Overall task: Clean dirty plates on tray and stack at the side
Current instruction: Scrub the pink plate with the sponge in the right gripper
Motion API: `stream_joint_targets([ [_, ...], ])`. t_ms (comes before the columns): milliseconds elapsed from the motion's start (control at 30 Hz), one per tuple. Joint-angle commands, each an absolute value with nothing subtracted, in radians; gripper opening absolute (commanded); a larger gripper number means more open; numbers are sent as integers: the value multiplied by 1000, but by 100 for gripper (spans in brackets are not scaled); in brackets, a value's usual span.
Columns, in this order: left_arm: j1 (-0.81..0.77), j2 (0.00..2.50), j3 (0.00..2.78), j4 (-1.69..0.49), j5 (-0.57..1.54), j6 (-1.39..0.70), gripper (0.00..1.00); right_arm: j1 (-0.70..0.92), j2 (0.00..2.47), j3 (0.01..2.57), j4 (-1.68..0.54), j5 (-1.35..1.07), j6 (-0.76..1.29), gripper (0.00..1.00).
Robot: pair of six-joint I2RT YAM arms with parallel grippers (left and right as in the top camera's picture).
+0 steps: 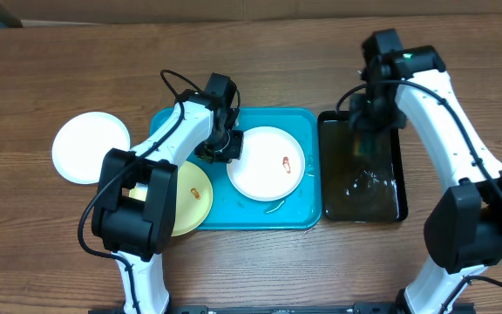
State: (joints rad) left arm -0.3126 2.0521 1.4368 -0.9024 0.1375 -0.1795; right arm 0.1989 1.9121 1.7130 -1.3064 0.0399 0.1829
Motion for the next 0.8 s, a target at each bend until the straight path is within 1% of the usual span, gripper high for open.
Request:
stream_joint_targets([
  [0,-314,2072,1423,-907,155,-165,4,289,1893,1755,-1259,44,183,4],
  [167,-313,2073,1423,-900,150,-186,4,422,1895,1753,-1178,60,183,4],
  [333,-313,2073,1423,-892,150,-188,4,536,1925,1753,-1157,234,239,4],
  [400,-313,2073,1423,-892,150,-188,4,567,1947,1744,-1145,251,244,4],
  [467,-313,2073,1423,-892,150,-188,4,588,1970,1726,-1121,256,247,4],
  [600,-313,2073,1423,-892,150,-188,4,622,2049,1713,-1111,350,310,4],
  [767,-313,2073,1423,-892,150,-188,4,625,2104,1708,-1109,358,326,4],
])
